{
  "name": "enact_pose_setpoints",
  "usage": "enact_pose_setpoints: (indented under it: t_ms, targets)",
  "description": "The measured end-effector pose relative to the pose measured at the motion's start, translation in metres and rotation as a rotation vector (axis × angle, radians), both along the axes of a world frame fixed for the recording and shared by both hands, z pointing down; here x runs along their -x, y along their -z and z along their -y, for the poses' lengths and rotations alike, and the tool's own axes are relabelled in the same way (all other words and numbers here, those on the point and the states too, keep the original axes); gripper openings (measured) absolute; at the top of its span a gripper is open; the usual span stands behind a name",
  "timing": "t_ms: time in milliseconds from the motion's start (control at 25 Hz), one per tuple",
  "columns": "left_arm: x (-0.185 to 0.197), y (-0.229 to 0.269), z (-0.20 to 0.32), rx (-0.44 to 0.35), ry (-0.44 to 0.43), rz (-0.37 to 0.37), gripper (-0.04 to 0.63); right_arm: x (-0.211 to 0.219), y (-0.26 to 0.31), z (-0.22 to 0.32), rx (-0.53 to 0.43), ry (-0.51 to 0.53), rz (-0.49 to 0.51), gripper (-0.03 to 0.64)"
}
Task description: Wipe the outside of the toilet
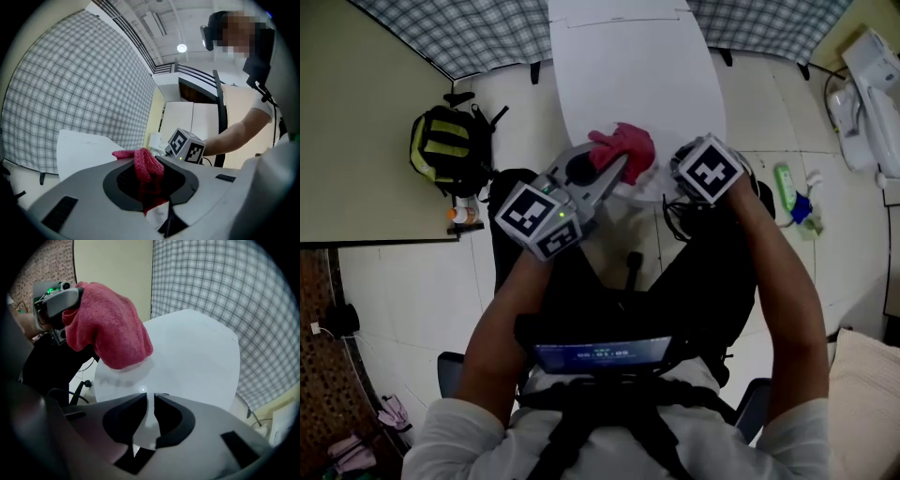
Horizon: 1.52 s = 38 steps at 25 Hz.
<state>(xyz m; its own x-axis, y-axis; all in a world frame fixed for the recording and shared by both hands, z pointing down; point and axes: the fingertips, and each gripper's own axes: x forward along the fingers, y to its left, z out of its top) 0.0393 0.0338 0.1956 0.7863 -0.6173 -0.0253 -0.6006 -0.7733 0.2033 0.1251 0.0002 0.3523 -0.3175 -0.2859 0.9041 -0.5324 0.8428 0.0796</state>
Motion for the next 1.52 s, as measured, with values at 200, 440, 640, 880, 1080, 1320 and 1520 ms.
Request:
enact_pose_setpoints:
  t_ms: [200,440,640,880,1080,1320,1520]
  targets:
    - [0.009,-0.007,-0.008,0.027,0.024,-0.069,0.069,0.003,0.000,0.007,0.004,-0.077,0.036,0.055]
    - [0.012,-0.016,-0.019,0.062,0.036,-0.115,0.071,0.019,-0.003,0.005,0.017,-0.059,0.025,0.030]
    - [0.017,-0.022,-0.020,0.070,0.062,-0.140,0.069,0.008,-0.009,0.004,0.067,-0.035,-0.129,0.011]
    - [0.022,-0.024,-0.020,0.097,0.086,-0.210,0.069,0.010,-0.013,0.000,0.191,-0.022,-0.091,0.009]
    - [0.021,-0.022,-0.016,0.098,0.078,-0.236,0.069,0.008,-0.011,0.002,0.162,-0.012,-0.128,0.011]
    - [0.022,-0.022,-0.018,0.110,0.080,-0.269,0.069,0.008,-0.010,0.005,0.128,-0.004,-0.150,0.011]
    - [0.023,-0.022,-0.019,0.116,0.077,-0.284,0.069,0.008,-0.010,0.006,0.121,0.001,-0.179,0.011]
